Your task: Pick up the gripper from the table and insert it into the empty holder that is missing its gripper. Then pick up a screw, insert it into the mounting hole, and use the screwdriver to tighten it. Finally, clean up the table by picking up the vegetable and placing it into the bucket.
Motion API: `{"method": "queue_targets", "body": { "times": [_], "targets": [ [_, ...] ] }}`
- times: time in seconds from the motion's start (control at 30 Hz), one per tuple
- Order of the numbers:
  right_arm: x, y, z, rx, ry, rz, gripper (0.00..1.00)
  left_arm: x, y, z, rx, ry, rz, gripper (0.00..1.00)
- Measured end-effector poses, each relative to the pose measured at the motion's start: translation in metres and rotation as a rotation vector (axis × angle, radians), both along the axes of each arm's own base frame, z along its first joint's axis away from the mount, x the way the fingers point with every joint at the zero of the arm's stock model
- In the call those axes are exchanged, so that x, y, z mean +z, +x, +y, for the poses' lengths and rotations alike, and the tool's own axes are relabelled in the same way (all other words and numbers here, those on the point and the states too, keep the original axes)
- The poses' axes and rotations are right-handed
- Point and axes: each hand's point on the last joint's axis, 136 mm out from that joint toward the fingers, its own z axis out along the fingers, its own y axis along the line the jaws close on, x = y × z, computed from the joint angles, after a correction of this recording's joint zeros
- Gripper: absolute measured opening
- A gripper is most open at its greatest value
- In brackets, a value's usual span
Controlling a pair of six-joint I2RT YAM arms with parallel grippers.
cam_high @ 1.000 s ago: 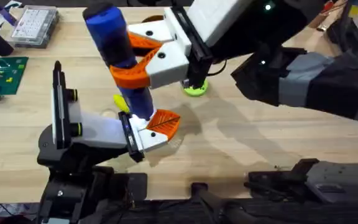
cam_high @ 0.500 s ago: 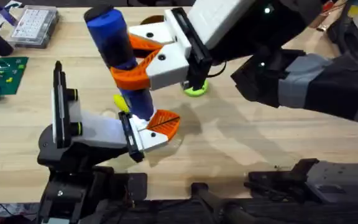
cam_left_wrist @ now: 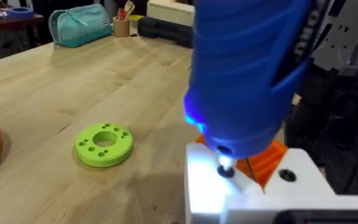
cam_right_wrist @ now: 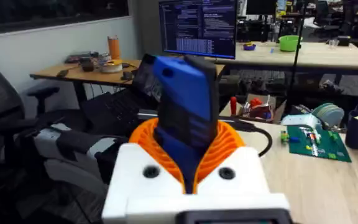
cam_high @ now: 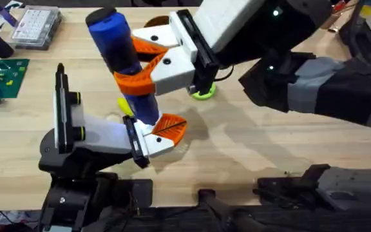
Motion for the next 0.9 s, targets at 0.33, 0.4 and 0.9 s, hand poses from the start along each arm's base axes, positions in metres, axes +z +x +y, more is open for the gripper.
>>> {"method": "queue_targets", "body": {
  "times": [0.33,0.4,0.9],
  "targets": [
    [0.050,0.016,0.001,-0.005,0.008,-0.034,0.046,0.000,0.000,0.000,0.001,0.000,-0.001,0.021],
    [0.072,0.020,-0.001,-0.018,0.036,-0.080,0.045,0.000,0.000,0.000,0.001,0.000,-0.001,0.021],
    [0.065,0.030,0.003,-0.043,-0.045,-0.095,0.044,0.000,0.000,0.000,0.002,0.000,-0.001,0.021]
  ]
}}
